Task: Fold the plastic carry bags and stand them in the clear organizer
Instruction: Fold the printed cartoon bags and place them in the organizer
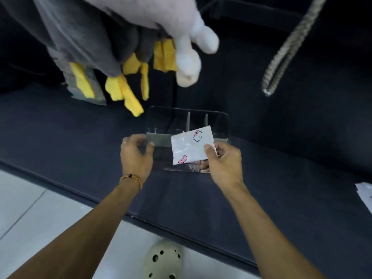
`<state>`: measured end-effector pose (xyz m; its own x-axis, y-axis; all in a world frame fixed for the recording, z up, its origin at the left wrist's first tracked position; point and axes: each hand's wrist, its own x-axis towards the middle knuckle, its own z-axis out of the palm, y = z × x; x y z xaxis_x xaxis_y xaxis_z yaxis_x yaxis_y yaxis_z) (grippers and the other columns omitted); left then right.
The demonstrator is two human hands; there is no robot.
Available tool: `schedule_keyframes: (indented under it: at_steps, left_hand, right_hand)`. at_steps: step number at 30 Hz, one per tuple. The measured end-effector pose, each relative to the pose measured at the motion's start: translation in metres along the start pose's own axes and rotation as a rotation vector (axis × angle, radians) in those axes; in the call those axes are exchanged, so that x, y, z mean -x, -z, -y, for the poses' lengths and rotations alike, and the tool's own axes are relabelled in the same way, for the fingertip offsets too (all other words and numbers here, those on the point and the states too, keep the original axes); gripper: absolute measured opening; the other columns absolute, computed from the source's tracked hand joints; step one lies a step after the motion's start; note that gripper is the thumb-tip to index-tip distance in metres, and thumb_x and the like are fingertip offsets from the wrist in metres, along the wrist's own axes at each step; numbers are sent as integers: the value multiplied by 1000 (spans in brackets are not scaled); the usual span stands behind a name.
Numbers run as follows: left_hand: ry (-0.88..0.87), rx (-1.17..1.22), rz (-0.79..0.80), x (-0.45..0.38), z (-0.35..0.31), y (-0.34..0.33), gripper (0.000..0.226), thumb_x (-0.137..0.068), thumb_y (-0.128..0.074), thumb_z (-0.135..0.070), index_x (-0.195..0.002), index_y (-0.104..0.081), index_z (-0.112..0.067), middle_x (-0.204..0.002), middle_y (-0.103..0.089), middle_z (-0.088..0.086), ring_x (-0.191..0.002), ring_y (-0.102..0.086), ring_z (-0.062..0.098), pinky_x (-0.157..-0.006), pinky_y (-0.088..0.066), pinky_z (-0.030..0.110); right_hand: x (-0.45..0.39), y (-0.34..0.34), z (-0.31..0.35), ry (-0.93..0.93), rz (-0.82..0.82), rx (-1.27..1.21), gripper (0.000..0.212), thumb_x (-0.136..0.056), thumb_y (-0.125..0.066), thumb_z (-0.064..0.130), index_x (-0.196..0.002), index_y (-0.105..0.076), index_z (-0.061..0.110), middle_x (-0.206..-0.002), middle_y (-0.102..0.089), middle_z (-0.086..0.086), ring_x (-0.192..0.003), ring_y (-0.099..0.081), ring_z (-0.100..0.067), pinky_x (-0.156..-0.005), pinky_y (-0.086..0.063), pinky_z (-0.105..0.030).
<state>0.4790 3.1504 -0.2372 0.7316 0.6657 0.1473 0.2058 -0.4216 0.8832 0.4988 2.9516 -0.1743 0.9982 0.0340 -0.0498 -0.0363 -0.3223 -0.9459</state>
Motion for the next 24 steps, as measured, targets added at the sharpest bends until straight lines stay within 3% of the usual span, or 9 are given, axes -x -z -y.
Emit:
schedule_keyframes:
  at_steps: [2, 6, 9, 11, 13, 15, 17, 19, 24]
  left_hand:
    - [157, 22, 96, -13, 18, -3, 38, -88, -65, -16, -124, -54, -10, -110, -50, -4, -99, -52, 12, -89, -41, 22]
    - [173, 6, 223, -17, 32, -15, 37, -87, -54, 2, -116, -66, -18, -80, -55, -29, -85, -56, 4, -74, -36, 1]
    - [145, 75, 303, -3, 26, -18, 44, -86, -51, 8, -113, -68, -23, -88, -64, -17, -91, -61, 7, -88, -42, 10]
    - [122, 94, 333, 13, 20, -22, 47, -85, -52, 8, -100, -68, -34, -91, -67, -9, -87, -61, 6, -87, -43, 12]
    - [124, 118, 347, 30, 15, -28, 38, -86, -57, 4, -105, -68, -26, -92, -65, -10, -84, -59, 3, -86, -45, 14]
    - [190, 177, 358, 44, 9, -34, 39, -87, -59, 1, -120, -63, -19, -101, -64, -8, -91, -59, 3, -94, -47, 21]
    - [205, 207, 378, 52, 7, -39, 40, -87, -61, -2, -124, -61, -18, -109, -63, -4, -97, -59, 4, -96, -48, 25]
    - [189, 204, 396, 55, 4, -42, 41, -87, -64, -5, -125, -60, -20, -106, -60, -12, -95, -57, -4, -90, -46, 13]
    - [179, 238, 442, 51, -2, -46, 47, -86, -65, -7, -102, -57, -50, -101, -57, -23, -89, -53, -18, -70, -39, -4]
  right_hand:
    - [-6, -19, 8, 1, -25, -47, 18, -93, -57, 16, -76, -63, 22, -70, -71, 4, -49, -67, -15, -44, -52, -28]
    - [-16, -37, 13, 22, -74, -59, 17, -93, -56, 11, -77, -62, 18, -70, -70, -1, -48, -67, -12, -43, -49, -18]
    - [-26, -35, 13, 36, -101, -24, 17, -91, -52, 11, -80, -63, 18, -69, -71, -3, -56, -69, -11, -52, -55, -25]
    - [-32, -34, 13, 82, -151, 87, 16, -90, -52, 14, -82, -64, 19, -69, -71, 2, -64, -68, -5, -64, -55, -22]
    - [-38, -32, 14, 187, -275, 249, 16, -90, -52, 13, -85, -67, 13, -71, -70, -1, -65, -60, 7, -60, -43, -5]
    - [-46, -33, 15, 255, -329, 400, 18, -89, -51, 12, -78, -64, 9, -67, -66, -4, -55, -54, -5, -51, -38, -13]
    - [-56, -39, 13, 225, -230, 545, 20, -89, -52, 13, -71, -60, 10, -66, -62, -5, -55, -53, -14, -49, -36, -19]
    - [-65, -51, 9, 135, -50, 600, 20, -92, -54, 17, -76, -64, 9, -72, -63, -5, -63, -59, -19, -59, -42, -20]
    - [-70, -69, 2, -97, 267, 406, 35, -93, -59, 33, -65, -54, 11, -73, -64, -7, -75, -68, -22, -74, -56, -38]
